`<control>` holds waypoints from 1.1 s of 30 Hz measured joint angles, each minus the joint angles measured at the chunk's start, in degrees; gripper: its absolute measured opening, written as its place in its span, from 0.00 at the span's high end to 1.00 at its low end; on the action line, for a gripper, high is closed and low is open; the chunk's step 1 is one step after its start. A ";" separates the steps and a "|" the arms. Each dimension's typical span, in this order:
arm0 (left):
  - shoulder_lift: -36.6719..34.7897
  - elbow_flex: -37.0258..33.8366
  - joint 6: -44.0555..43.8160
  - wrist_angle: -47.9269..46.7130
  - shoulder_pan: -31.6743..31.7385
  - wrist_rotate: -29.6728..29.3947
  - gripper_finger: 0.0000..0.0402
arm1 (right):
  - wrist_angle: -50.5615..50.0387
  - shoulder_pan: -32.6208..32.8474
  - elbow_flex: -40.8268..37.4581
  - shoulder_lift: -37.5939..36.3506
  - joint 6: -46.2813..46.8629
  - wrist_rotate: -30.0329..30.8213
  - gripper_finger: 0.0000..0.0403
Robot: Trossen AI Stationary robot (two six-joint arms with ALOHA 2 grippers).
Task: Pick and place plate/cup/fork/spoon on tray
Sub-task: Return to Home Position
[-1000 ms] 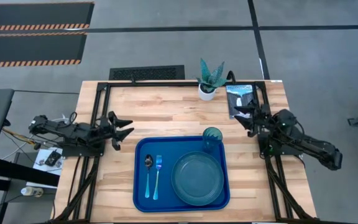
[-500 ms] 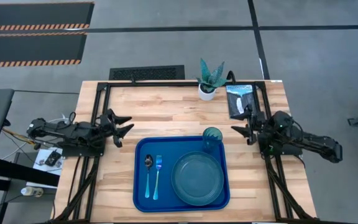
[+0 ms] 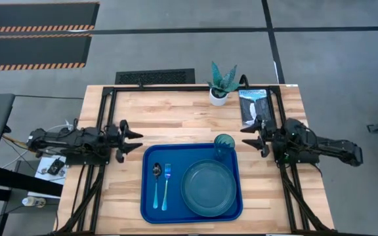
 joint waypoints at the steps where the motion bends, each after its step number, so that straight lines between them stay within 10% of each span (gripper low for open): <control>1: -0.17 0.65 -0.01 -2.03 0.61 -0.21 0.55 | -0.06 0.24 0.00 0.00 -0.02 0.00 0.37; 6: -0.76 4.17 -0.08 -11.63 3.09 -1.74 0.55 | -0.21 0.23 0.00 -0.07 0.00 -0.05 0.37; 33: -0.72 -0.90 -4.51 3.43 3.28 -5.35 0.55 | -0.22 0.19 0.00 -0.07 0.09 -0.09 0.37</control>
